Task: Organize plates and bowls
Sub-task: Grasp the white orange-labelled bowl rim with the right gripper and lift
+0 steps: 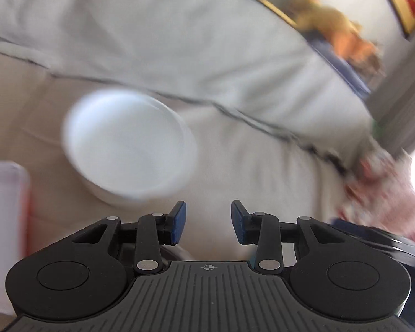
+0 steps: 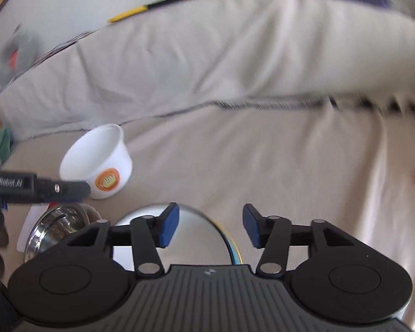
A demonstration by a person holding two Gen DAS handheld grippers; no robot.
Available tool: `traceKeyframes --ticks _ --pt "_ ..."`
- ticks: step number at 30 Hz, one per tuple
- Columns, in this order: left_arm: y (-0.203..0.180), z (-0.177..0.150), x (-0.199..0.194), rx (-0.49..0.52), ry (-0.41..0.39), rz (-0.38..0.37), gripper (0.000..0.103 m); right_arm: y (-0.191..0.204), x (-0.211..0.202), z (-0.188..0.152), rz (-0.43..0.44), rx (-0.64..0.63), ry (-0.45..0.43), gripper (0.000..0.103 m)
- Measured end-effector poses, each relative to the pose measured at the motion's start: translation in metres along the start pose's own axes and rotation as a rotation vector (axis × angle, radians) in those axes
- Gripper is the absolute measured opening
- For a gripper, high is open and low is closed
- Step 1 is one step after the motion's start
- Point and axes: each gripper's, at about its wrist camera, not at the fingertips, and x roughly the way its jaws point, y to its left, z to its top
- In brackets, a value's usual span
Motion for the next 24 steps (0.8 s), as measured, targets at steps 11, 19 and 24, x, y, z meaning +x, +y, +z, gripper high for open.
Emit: traceKeyframes --ticks 11,19,24 --pt "0.117 0.051 0.034 -0.196 -0.034 0.118 0.039 0.079 0.119 0.092 0.146 0.096 0.269 0.055" --pt "0.127 0.053 0.07 -0.24 0.067 -0.002 0.04 0.123 0.197 0.09 0.117 0.107 0.374 0.054" --pt "0.12 0.053 0.078 -0.185 0.056 0.008 0.039 0.131 0.21 0.083 0.107 0.121 0.428 0.038"
